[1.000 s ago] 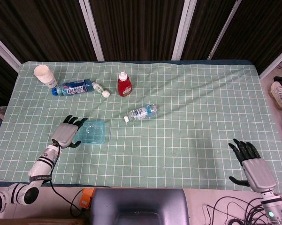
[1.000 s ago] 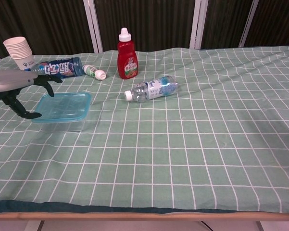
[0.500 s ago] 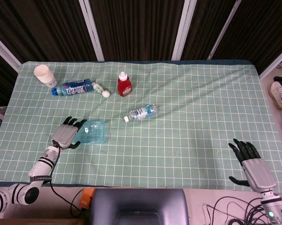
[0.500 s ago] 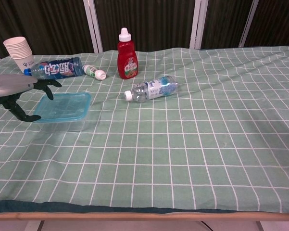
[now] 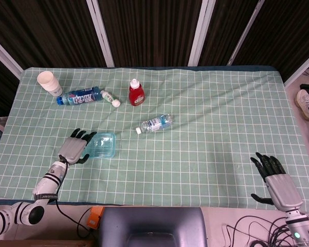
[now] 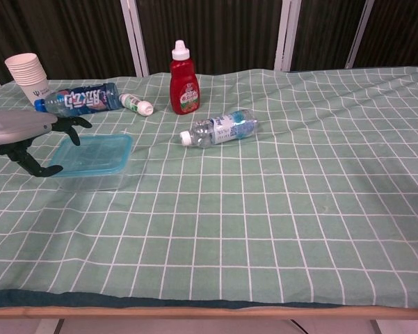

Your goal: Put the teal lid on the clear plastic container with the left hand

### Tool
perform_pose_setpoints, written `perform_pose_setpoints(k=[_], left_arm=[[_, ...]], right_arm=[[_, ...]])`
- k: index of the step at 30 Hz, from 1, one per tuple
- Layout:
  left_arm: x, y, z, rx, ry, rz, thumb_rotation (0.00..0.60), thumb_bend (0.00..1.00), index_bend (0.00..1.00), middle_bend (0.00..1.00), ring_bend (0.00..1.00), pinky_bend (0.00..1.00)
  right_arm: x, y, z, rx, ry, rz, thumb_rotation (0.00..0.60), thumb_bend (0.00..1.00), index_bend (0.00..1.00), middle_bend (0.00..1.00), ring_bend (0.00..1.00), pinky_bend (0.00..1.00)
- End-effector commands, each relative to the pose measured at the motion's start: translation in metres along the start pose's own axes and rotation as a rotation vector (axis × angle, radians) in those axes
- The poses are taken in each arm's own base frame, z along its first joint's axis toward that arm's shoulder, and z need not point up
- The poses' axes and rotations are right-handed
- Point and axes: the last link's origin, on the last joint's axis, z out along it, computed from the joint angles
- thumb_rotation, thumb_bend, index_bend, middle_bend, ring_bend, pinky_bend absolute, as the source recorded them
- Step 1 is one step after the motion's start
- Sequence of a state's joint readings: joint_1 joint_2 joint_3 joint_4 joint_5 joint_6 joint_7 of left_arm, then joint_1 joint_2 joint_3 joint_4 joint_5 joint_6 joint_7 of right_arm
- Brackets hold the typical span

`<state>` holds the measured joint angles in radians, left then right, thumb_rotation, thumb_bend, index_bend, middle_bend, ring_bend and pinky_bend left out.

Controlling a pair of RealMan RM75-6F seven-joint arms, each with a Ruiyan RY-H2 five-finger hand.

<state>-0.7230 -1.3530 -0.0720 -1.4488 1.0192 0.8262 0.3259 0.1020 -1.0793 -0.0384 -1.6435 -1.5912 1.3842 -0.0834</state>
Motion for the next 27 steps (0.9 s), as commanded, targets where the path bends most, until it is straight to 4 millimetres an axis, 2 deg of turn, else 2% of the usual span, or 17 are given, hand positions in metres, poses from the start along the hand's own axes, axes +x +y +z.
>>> perform_pose_setpoints(k=[1,23,27], left_arm=[[-0.0007,-0.0007,-0.0003,0.002,-0.003,0.002,0.600,0.30,0.00,0.23,0.09,0.00],[-0.0082,-0.0016,-0.0013,0.003,-0.038,-0.001,0.600,0.30,0.00,0.24,0.10,0.01],[-0.0004,0.0003,-0.0021,-0.006,0.008,0.006,0.600,0.30,0.00,0.24,0.10,0.01]], right_arm=[[-0.0002,-0.0001,0.0000,0.000,-0.001,-0.001,0.600,0.19,0.00,0.00,0.00,0.00],[-0.0008,-0.0007,0.0006,0.000,-0.003,-0.003,0.600,0.19,0.00,0.00,0.00,0.00],[-0.0001,-0.0003,0.0005,-0.002,0.000,-0.001,0.600,0.19,0.00,0.00,0.00,0.00]])
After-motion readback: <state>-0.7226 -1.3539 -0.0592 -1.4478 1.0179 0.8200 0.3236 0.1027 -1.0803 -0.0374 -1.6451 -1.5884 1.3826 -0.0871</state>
